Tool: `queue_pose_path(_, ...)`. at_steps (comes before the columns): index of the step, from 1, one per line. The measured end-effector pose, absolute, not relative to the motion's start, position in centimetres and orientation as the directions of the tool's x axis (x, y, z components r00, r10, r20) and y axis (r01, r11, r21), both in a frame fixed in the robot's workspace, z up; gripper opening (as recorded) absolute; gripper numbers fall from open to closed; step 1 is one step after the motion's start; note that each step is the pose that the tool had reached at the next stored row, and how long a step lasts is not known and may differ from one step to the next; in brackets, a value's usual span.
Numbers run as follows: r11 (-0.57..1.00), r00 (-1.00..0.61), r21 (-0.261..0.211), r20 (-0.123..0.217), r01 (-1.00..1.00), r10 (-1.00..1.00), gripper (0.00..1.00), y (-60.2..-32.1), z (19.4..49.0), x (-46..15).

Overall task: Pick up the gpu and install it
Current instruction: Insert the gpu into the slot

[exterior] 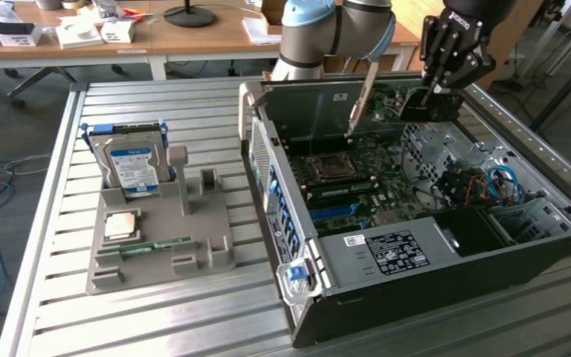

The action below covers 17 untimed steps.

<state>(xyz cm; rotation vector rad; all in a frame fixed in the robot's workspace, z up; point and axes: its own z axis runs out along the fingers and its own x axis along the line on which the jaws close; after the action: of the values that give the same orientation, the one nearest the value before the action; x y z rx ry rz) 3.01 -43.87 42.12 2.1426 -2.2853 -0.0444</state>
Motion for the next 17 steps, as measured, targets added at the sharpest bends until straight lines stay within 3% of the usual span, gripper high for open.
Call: queue_pose_path(17, 0.006, -0.006, 0.027, -0.013, -1.0, -1.0, 0.26, -43.86, 41.47, 2.83)
